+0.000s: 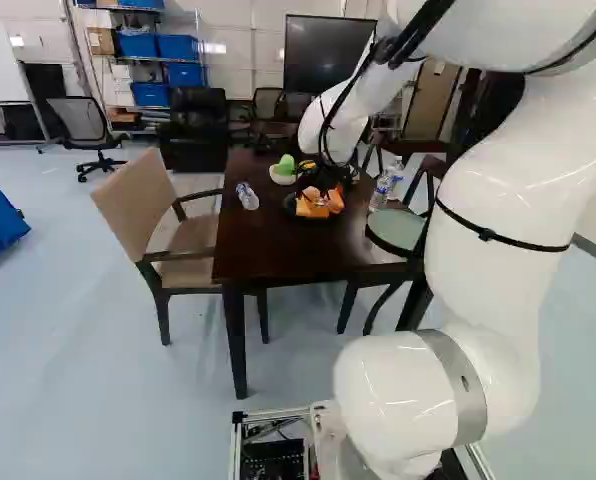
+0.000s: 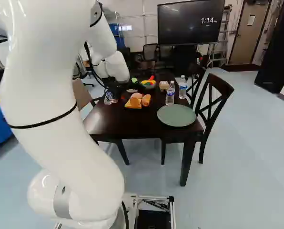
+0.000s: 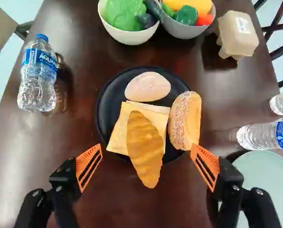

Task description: Move the croissant to the empty plate

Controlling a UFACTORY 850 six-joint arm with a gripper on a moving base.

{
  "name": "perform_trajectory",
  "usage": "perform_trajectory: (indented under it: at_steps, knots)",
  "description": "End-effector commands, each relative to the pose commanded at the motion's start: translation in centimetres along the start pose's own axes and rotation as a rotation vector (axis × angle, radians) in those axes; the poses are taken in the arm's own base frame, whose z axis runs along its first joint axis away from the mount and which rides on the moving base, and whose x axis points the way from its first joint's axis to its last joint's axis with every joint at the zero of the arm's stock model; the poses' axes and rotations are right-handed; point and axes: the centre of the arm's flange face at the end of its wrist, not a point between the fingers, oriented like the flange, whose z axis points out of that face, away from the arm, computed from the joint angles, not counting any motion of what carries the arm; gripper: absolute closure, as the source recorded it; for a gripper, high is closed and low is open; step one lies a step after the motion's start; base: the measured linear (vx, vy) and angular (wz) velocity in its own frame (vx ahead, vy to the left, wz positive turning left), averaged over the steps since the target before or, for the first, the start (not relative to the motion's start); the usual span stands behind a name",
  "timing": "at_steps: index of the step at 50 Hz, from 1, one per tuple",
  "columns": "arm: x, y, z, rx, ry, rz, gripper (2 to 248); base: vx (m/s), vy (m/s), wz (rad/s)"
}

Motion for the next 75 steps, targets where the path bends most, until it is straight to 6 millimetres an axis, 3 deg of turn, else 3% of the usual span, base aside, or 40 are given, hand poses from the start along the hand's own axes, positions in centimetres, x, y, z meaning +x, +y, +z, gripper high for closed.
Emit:
perform_trajectory:
  at_steps: [28,75]
  knots:
    - [3.3,0.3,2.8,-0.001,-0.087,-0.002,3,0.000,0.000,0.000]
    - [2.9,0.6,2.6,-0.004,-0.090,0.002,3,0.000,0.000,0.000]
